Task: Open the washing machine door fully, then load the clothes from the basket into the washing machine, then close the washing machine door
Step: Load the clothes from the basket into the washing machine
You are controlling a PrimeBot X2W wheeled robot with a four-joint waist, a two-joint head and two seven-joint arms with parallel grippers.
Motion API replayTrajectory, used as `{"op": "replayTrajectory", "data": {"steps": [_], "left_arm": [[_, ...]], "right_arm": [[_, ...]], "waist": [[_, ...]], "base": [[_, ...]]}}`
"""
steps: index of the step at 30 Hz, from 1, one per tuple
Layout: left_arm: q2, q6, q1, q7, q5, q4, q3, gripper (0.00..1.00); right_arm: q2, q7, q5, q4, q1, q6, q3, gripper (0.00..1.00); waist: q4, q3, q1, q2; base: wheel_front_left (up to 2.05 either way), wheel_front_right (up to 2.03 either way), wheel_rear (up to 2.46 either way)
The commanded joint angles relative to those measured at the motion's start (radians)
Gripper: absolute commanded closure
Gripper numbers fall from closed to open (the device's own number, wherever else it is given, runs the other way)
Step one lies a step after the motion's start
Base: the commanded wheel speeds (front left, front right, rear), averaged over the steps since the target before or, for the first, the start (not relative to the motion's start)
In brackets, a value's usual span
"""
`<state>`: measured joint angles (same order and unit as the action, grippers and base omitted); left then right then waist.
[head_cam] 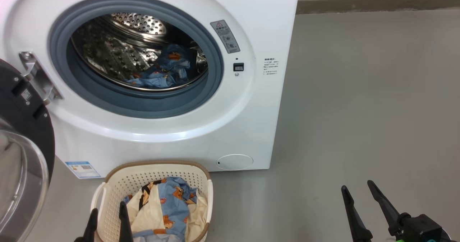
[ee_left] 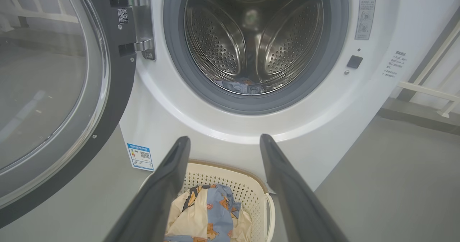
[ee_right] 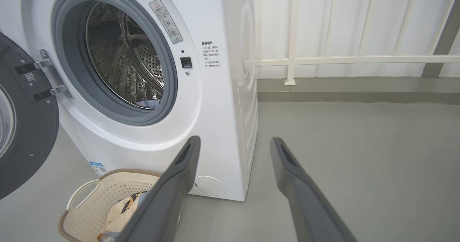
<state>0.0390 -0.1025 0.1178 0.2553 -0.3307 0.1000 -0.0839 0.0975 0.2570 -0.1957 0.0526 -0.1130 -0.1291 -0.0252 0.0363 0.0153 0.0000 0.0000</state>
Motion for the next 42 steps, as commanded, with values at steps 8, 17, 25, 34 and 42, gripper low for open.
{"op": "replayTrajectory", "data": {"steps": [8,17,25,34,42], "left_arm": [[0.011,-0.005,0.003,0.006,0.002,-0.043,0.037,0.0],[0.011,0.019,-0.01,0.006,-0.003,0.024,0.028,0.0],[0.03,0.053,-0.122,-0.024,-0.034,0.184,0.027,0.0],[0.087,0.089,-0.345,-0.109,-0.063,0.403,0.042,0.0],[0.163,0.136,-0.565,-0.141,-0.095,0.677,0.069,0.0]], "right_arm": [[0.005,0.005,0.003,-0.03,0.008,-0.002,-0.022,0.0],[0.009,0.005,-0.001,-0.03,0.025,-0.002,-0.035,0.0],[-0.003,0.005,-0.007,-0.037,0.066,-0.002,-0.051,0.0],[-0.021,0.005,-0.02,-0.04,0.17,-0.002,-0.089,0.0],[-0.027,0.005,-0.033,-0.036,0.261,-0.002,-0.122,0.0]], "waist": [[-0.016,0.01,0.0,0.0],[-0.047,0.041,0.0,0.0],[-0.092,0.166,0.0,0.0],[-0.153,0.357,0.0,0.0],[-0.225,0.507,0.0,0.0]], "base": [[0.0,0.0,0.0],[0.0,0.0,0.0],[0.0,0.0,0.0],[0.0,0.0,0.0],[0.0,0.0,0.0]]}}
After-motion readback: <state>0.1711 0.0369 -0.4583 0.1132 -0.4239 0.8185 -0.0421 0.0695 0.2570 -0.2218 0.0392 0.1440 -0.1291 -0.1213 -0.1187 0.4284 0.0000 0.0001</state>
